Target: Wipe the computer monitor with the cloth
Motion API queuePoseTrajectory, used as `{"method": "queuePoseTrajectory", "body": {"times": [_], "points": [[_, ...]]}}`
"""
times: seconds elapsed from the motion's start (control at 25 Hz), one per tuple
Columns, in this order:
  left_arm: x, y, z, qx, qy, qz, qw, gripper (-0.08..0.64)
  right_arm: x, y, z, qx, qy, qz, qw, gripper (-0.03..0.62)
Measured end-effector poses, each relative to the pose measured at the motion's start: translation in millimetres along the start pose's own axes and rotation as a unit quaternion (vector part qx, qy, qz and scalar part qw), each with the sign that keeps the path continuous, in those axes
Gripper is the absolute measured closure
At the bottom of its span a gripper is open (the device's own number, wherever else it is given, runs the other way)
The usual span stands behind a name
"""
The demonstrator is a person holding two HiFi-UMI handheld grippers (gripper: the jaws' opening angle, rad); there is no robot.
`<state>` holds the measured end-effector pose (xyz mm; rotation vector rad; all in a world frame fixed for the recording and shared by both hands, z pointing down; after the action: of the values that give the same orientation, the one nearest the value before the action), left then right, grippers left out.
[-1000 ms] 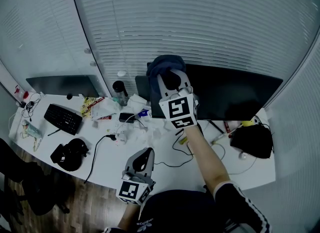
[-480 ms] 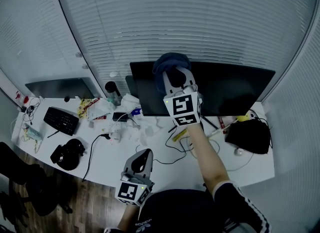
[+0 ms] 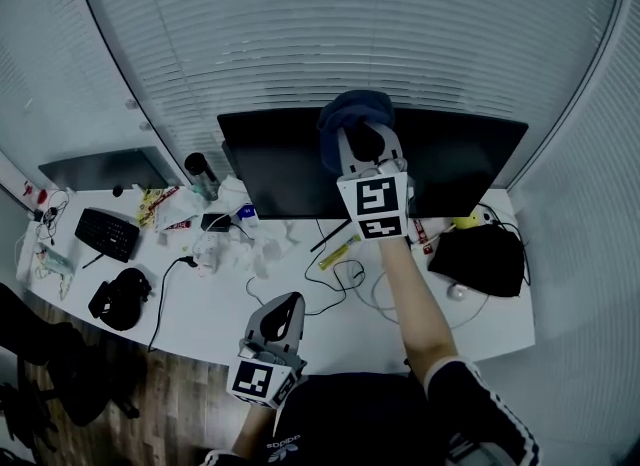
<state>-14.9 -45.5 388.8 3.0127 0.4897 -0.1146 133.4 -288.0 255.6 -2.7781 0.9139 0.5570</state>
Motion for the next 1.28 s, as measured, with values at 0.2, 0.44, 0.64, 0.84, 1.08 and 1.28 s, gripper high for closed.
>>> {"method": "queuePoseTrajectory", "body": {"times": [0.2, 0.44, 0.64, 0.84, 1.08, 1.28], "points": [[23, 6, -2, 0.0, 0.006, -0.003, 1.0, 0.555, 30, -23, -9, -0.004, 0.001, -0.016, 1.0, 0.546], [51, 12, -5, 0.001, 0.016, -0.002, 0.9999, 0.555, 59, -50, -22, -0.009, -0.004, -0.024, 1.0, 0.545], [70, 18, -7, 0.01, 0.014, 0.0, 0.9999, 0.554, 84, -72, -32, -0.015, -0.014, -0.032, 0.999, 0.546], [87, 24, -11, 0.013, 0.015, 0.002, 0.9998, 0.555, 110, -95, -42, -0.021, -0.023, -0.043, 0.999, 0.546], [99, 27, -15, 0.013, 0.014, 0.02, 0.9996, 0.555, 144, -123, -57, -0.03, -0.014, -0.074, 0.997, 0.546], [99, 27, -17, 0.019, 0.012, 0.044, 0.9988, 0.555, 168, -145, -69, -0.042, -0.017, -0.096, 0.994, 0.546]]}}
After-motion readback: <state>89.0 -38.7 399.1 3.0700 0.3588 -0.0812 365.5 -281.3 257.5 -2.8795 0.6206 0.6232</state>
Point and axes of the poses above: the fingertips, and each gripper's own axes: y forward along the fingers, x to its right, z out of its top, the point moved 7 cm from there along -y, backward along the fingers, and after that the axes turned 13 degrees about z, right-handed, at the moved point
